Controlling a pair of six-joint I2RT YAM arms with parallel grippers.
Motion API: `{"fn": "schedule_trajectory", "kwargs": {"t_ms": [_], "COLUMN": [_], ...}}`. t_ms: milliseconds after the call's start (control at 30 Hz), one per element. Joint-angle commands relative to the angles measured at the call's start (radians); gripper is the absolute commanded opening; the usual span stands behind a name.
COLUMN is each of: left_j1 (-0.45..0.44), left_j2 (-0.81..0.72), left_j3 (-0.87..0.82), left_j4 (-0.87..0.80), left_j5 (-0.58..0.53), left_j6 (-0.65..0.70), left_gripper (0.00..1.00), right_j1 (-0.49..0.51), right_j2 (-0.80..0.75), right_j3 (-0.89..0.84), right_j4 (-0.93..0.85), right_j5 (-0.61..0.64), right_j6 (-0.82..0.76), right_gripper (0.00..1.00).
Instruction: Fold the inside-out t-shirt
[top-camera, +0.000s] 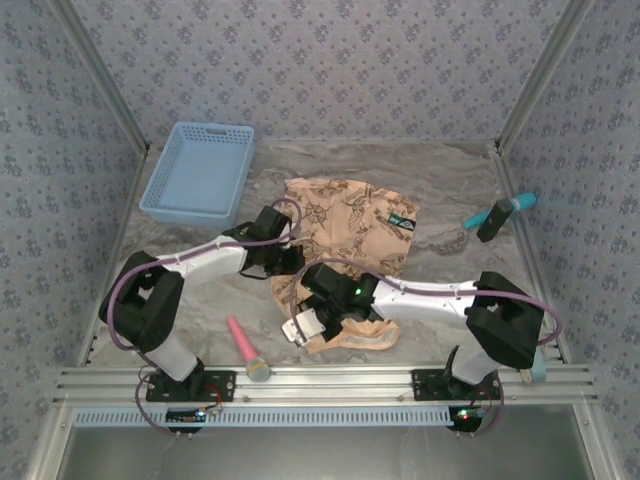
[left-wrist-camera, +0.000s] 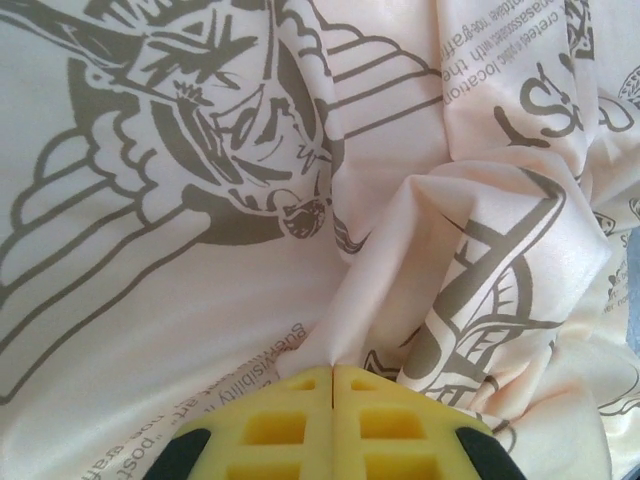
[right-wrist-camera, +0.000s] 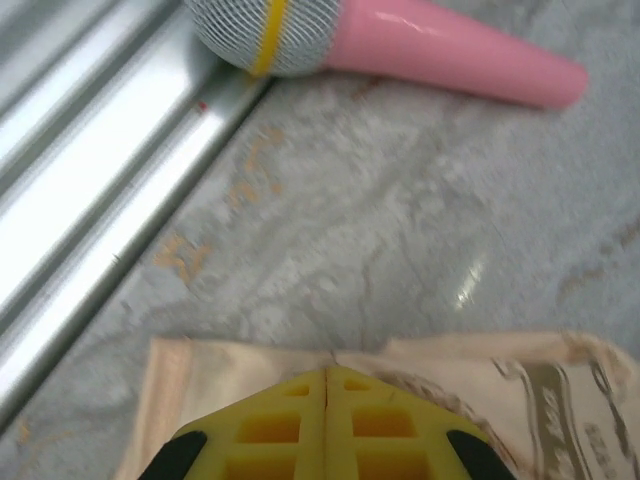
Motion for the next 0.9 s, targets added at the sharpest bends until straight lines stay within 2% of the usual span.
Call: {"fn": "schedule_trajectory", "kwargs": {"t_ms": [0, 67, 100, 133, 167, 200, 333, 467, 533, 567, 600, 700, 733, 800, 867], "left_j1": [0.007, 0.007, 0.007, 0.007, 0.008, 0.009, 0.028, 0.045, 0.044, 0.041, 0.037, -0.005, -0.028, -0.07, -0.094], "left_j2": [-0.012, 0.002, 0.006, 0.001, -0.008, -0.023, -0.115, -0.211, -0.248, -0.263, -0.277, -0.292, -0.286, -0.265, -0.235], "left_j3": [0.027, 0.027, 0.027, 0.023, 0.021, 0.014, -0.02, -0.076, -0.112, -0.13, -0.152, -0.196, -0.198, -0.195, -0.189], "left_j4": [-0.029, -0.027, -0.025, -0.027, -0.031, -0.036, -0.081, -0.123, -0.121, -0.114, -0.104, -0.074, -0.073, -0.072, -0.072], "left_j5": [-0.015, 0.0, 0.009, 0.011, 0.008, 0.003, -0.035, -0.046, -0.014, 0.002, 0.014, 0.045, 0.046, 0.028, -0.001], "left_j6": [-0.023, -0.029, -0.031, -0.032, -0.032, -0.031, -0.018, -0.002, 0.001, -0.005, -0.016, -0.033, -0.036, -0.039, -0.034], "left_gripper": [0.0, 0.03, 0.1, 0.21, 0.33, 0.39, 0.48, 0.56, 0.56, 0.56, 0.56, 0.56, 0.56, 0.57, 0.58], "right_j1": [0.074, 0.073, 0.068, 0.064, 0.059, 0.045, -0.051, -0.145, -0.208, -0.235, -0.267, -0.36, -0.379, -0.401, -0.428], "right_j2": [0.053, 0.069, 0.06, 0.045, 0.027, -0.004, -0.153, -0.346, -0.433, -0.462, -0.485, -0.524, -0.531, -0.537, -0.521], "right_j3": [0.009, 0.006, -0.006, -0.023, -0.037, -0.06, -0.139, -0.25, -0.277, -0.281, -0.277, -0.247, -0.239, -0.216, -0.152], "right_j4": [-0.002, 0.056, 0.094, 0.139, 0.173, 0.199, 0.285, 0.406, 0.424, 0.42, 0.399, 0.325, 0.315, 0.293, 0.12], "right_j5": [0.028, -0.011, -0.031, -0.03, -0.032, -0.045, -0.101, -0.043, 0.017, 0.043, 0.08, 0.133, 0.19, 0.381, 0.63], "right_j6": [-0.033, 0.02, 0.043, 0.072, 0.091, 0.106, 0.199, 0.289, 0.373, 0.417, 0.472, 0.655, 0.735, 0.932, 1.225], "right_gripper": [0.0, 0.0, 0.07, 0.23, 0.31, 0.42, 0.44, 0.45, 0.51, 0.72, 1.0, 1.0, 1.0, 1.0, 1.0]}}
